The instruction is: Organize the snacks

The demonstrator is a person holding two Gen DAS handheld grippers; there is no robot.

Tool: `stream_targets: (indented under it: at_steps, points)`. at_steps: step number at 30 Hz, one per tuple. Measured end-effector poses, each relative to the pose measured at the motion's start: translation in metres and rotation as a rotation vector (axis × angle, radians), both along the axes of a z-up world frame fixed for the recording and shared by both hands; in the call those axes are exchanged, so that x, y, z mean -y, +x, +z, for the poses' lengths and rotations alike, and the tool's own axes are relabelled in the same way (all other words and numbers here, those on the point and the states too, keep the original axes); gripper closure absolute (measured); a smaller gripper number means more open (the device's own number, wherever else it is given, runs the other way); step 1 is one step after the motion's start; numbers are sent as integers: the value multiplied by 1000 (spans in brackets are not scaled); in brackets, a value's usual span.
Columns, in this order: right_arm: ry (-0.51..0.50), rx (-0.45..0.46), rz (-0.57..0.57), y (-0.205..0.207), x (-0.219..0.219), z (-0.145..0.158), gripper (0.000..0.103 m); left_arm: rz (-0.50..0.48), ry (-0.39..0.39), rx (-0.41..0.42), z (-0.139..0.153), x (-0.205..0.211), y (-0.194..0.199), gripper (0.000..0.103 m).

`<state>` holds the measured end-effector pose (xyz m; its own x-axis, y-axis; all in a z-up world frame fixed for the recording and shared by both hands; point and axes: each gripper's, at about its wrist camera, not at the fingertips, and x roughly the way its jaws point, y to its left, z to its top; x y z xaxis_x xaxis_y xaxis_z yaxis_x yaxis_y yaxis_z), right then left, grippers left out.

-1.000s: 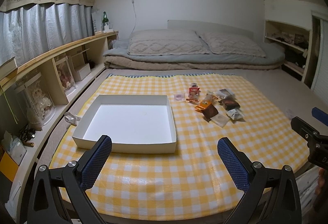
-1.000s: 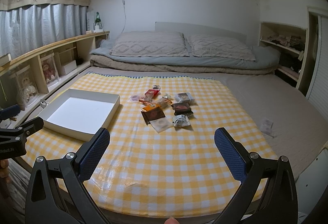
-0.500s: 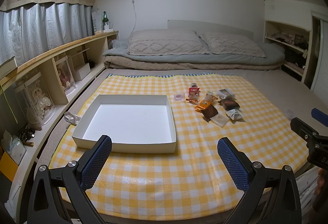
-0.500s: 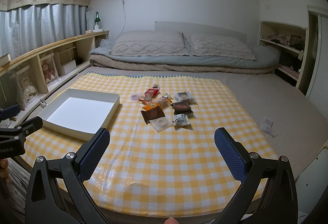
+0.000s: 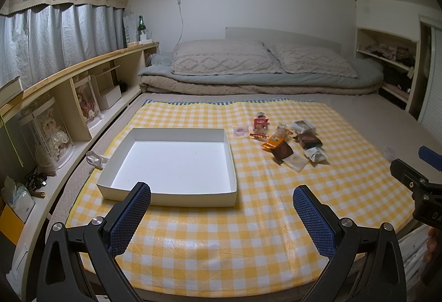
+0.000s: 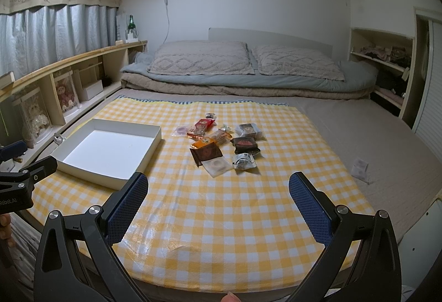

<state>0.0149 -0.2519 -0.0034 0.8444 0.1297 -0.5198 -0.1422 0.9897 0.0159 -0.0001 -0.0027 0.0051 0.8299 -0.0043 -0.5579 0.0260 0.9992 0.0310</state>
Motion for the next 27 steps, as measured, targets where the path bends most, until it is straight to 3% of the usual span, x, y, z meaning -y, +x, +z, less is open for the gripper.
stream_targets:
  at_steps: [17,21,27]
  points:
    - [7,0,4,-2,-2,-1,0,-3,-8,2,2,4,2,0]
    - [6,-4,13,-2,-4,-2,0,-21,19,2,10,7,7,0]
    - [-17,-21,24,4,-3,21,0,-58,44,6,30,17,24,0]
